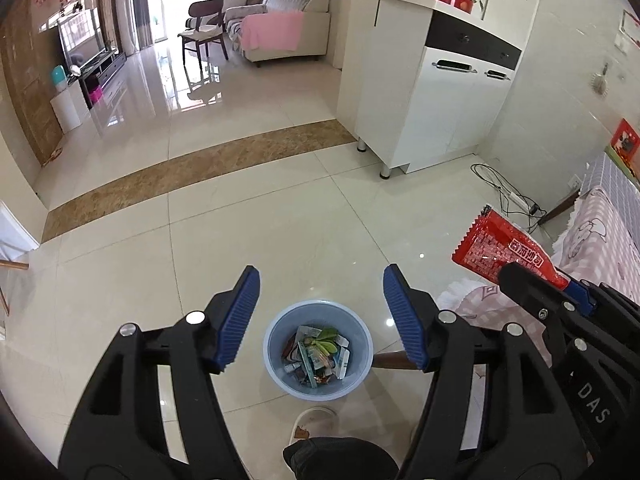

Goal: Collect trash
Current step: 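Open the right tool over the blue bin to drop the red bag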

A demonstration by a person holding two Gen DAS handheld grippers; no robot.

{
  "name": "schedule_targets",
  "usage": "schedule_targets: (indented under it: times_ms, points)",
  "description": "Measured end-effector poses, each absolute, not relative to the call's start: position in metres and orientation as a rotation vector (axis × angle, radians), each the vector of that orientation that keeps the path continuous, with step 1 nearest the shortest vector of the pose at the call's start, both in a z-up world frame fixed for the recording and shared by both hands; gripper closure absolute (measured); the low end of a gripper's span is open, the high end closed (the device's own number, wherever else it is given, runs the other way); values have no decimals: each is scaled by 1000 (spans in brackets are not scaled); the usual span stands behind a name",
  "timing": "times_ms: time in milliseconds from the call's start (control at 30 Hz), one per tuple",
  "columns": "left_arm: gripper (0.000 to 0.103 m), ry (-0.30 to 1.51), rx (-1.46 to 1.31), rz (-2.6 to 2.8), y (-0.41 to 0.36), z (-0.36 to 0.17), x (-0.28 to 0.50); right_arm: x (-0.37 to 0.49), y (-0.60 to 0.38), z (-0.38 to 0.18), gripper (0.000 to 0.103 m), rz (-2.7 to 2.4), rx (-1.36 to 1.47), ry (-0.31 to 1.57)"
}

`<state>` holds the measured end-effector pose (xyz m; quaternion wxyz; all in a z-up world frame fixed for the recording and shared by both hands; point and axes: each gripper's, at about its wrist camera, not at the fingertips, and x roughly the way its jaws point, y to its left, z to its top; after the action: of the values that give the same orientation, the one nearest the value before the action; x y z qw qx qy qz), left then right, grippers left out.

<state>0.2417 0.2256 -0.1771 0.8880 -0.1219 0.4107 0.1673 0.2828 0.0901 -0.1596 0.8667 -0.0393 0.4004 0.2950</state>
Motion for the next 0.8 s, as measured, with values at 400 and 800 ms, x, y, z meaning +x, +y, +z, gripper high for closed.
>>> schedule_targets:
  times_ms: [400,800]
  points:
    - [39,845,-267,366,230,-172,239,288,99,-160,81,635,-83,832]
    - [39,848,-246,438,241,-175,235,303,110,-168,58,619,-3,820]
